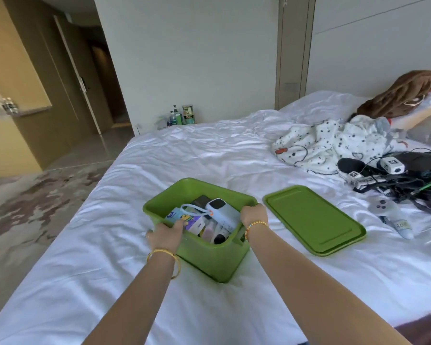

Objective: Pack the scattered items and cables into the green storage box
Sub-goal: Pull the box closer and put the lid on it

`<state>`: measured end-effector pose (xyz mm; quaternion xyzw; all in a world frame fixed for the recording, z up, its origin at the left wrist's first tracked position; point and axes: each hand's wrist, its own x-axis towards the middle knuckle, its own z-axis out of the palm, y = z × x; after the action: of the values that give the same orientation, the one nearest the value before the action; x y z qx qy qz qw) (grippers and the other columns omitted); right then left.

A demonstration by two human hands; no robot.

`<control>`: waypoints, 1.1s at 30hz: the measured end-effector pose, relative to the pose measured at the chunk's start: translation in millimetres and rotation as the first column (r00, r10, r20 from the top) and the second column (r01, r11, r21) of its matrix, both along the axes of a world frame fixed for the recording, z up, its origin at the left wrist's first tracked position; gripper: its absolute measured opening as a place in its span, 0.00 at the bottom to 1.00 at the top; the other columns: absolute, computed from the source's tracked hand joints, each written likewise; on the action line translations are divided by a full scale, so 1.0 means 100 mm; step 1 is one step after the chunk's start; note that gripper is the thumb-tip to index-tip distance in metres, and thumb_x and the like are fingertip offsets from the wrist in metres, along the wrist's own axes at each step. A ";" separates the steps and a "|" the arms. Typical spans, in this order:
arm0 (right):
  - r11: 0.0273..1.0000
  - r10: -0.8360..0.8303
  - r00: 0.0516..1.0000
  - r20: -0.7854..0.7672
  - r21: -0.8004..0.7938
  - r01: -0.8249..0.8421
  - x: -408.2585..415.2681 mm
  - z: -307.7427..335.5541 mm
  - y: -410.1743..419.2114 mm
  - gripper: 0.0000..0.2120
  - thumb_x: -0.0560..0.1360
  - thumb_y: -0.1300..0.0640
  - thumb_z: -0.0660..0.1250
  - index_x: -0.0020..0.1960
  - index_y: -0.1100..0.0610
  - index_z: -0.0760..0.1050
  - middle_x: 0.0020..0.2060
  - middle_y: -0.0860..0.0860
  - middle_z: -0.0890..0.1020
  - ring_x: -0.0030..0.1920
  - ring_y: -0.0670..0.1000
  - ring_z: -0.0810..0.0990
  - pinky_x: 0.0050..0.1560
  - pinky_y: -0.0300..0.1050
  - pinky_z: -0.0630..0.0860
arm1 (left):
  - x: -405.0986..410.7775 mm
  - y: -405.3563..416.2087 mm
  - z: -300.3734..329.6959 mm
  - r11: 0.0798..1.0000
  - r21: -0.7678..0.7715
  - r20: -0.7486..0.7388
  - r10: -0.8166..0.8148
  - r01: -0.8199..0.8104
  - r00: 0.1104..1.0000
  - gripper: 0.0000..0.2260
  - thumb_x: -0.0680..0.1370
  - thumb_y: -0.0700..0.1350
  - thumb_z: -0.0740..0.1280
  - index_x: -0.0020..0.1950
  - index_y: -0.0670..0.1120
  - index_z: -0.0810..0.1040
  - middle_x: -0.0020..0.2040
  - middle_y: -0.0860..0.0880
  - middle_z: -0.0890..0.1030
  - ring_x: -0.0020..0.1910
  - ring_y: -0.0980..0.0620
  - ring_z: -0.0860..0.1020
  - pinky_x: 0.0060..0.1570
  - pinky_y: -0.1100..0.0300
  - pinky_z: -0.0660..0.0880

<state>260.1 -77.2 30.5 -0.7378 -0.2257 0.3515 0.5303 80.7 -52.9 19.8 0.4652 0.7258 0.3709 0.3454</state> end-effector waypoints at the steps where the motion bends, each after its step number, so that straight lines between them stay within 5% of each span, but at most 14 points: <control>1: 0.999 -0.028 0.998 0.056 -0.043 0.030 -0.04 -0.01 0.01 0.20 0.75 0.66 0.56 0.66 0.67 0.63 0.63 0.63 0.71 0.61 0.61 0.72 0.61 0.51 0.69 | -0.05 0.02 0.04 0.998 0.046 -0.059 0.035 -0.032 0.998 0.23 0.77 0.50 0.61 0.65 0.34 0.69 0.67 0.35 0.68 0.71 0.41 0.61 0.66 0.51 0.64; 4: 0.987 -0.140 0.981 0.136 -0.061 0.150 -0.31 -0.08 -0.07 0.25 0.74 0.64 0.60 0.69 0.66 0.58 0.68 0.62 0.63 0.67 0.62 0.64 0.66 0.52 0.62 | -0.20 0.13 0.19 0.955 0.261 -0.102 0.174 -0.143 0.979 0.29 0.76 0.46 0.65 0.71 0.36 0.60 0.74 0.33 0.54 0.75 0.39 0.53 0.71 0.48 0.55; 8: 0.996 -0.079 0.996 0.051 0.055 0.076 -0.59 -0.28 -0.23 0.34 0.73 0.65 0.60 0.75 0.60 0.49 0.69 0.64 0.60 0.66 0.65 0.67 0.65 0.54 0.66 | -0.32 0.38 0.25 0.969 0.232 -0.406 0.021 0.081 0.914 0.28 0.76 0.46 0.64 0.72 0.39 0.58 0.74 0.34 0.57 0.73 0.36 0.57 0.71 0.44 0.55; 14: 0.977 0.151 0.986 0.064 0.144 -0.159 0.01 -0.27 -0.11 0.25 0.70 0.74 0.56 0.64 0.59 0.70 0.52 0.61 0.79 0.47 0.56 0.77 0.46 0.46 0.74 | -0.28 0.50 0.25 0.956 0.015 -0.718 -0.195 0.295 0.669 0.20 0.79 0.44 0.56 0.70 0.41 0.61 0.66 0.40 0.70 0.64 0.39 0.70 0.67 0.45 0.63; 18: 0.906 0.396 0.917 0.038 0.143 -0.398 0.29 -0.17 0.02 0.28 0.68 0.76 0.57 0.62 0.54 0.73 0.49 0.58 0.80 0.48 0.56 0.78 0.45 0.46 0.76 | -0.32 0.45 0.20 0.940 -0.084 -0.806 -0.260 0.331 0.532 0.20 0.76 0.38 0.58 0.68 0.43 0.63 0.61 0.39 0.70 0.59 0.39 0.71 0.54 0.52 0.71; 20: 0.882 0.457 0.888 0.046 0.108 -0.459 0.35 -0.15 0.14 0.28 0.68 0.76 0.57 0.62 0.54 0.73 0.49 0.59 0.80 0.48 0.56 0.77 0.48 0.49 0.75 | -0.35 0.41 0.15 0.938 -0.113 -0.798 -0.283 0.328 0.532 0.25 0.75 0.38 0.58 0.72 0.45 0.59 0.64 0.39 0.67 0.61 0.39 0.69 0.56 0.53 0.70; 23: 0.850 0.512 0.856 0.073 0.107 -0.517 0.36 -0.11 0.24 0.19 0.74 0.68 0.61 0.63 0.56 0.73 0.54 0.56 0.80 0.54 0.56 0.77 0.58 0.50 0.74 | -0.43 0.36 0.11 0.941 -0.088 -0.699 -0.293 0.328 0.653 0.29 0.75 0.39 0.57 0.76 0.49 0.53 0.69 0.38 0.63 0.64 0.38 0.67 0.59 0.50 0.69; 26: 0.924 0.350 0.936 0.024 0.154 -0.350 0.41 -0.22 0.22 0.20 0.79 0.49 0.57 0.66 0.60 0.70 0.64 0.59 0.75 0.64 0.58 0.73 0.66 0.51 0.67 | -0.51 0.32 0.06 0.941 -0.054 -0.672 -0.283 0.335 0.685 0.29 0.76 0.40 0.56 0.76 0.48 0.52 0.69 0.38 0.64 0.64 0.37 0.67 0.60 0.48 0.68; 28: 0.978 0.204 0.946 0.251 -0.013 -0.208 0.55 -0.46 0.13 0.22 0.81 0.48 0.52 0.66 0.62 0.69 0.63 0.62 0.74 0.64 0.61 0.72 0.66 0.53 0.67 | -0.53 0.32 0.03 0.946 -0.034 -0.675 -0.259 0.321 0.691 0.28 0.77 0.40 0.55 0.76 0.47 0.52 0.69 0.38 0.64 0.65 0.37 0.65 0.62 0.47 0.67; 30: 0.911 0.320 0.737 0.595 -0.406 -0.068 0.74 -0.76 -0.03 0.20 0.80 0.53 0.52 0.69 0.62 0.64 0.66 0.61 0.70 0.66 0.61 0.68 0.67 0.53 0.65 | -0.52 0.31 0.02 0.950 -0.005 -0.649 -0.242 0.314 0.721 0.27 0.78 0.41 0.55 0.76 0.47 0.52 0.69 0.38 0.65 0.65 0.37 0.65 0.62 0.47 0.66; 33: 0.772 0.527 0.468 0.709 -0.630 0.084 0.95 -1.11 -0.23 0.22 0.77 0.60 0.52 0.70 0.60 0.58 0.66 0.56 0.65 0.66 0.56 0.65 0.67 0.50 0.64 | -0.51 0.32 0.03 0.952 0.035 -0.602 -0.224 0.305 0.767 0.27 0.78 0.42 0.55 0.75 0.49 0.52 0.67 0.39 0.67 0.64 0.37 0.66 0.60 0.46 0.67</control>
<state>355.2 -99.9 -80.9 -0.8966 -0.4377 0.0576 0.0359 30.1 -21.3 22.6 0.6765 0.6981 0.2018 0.1198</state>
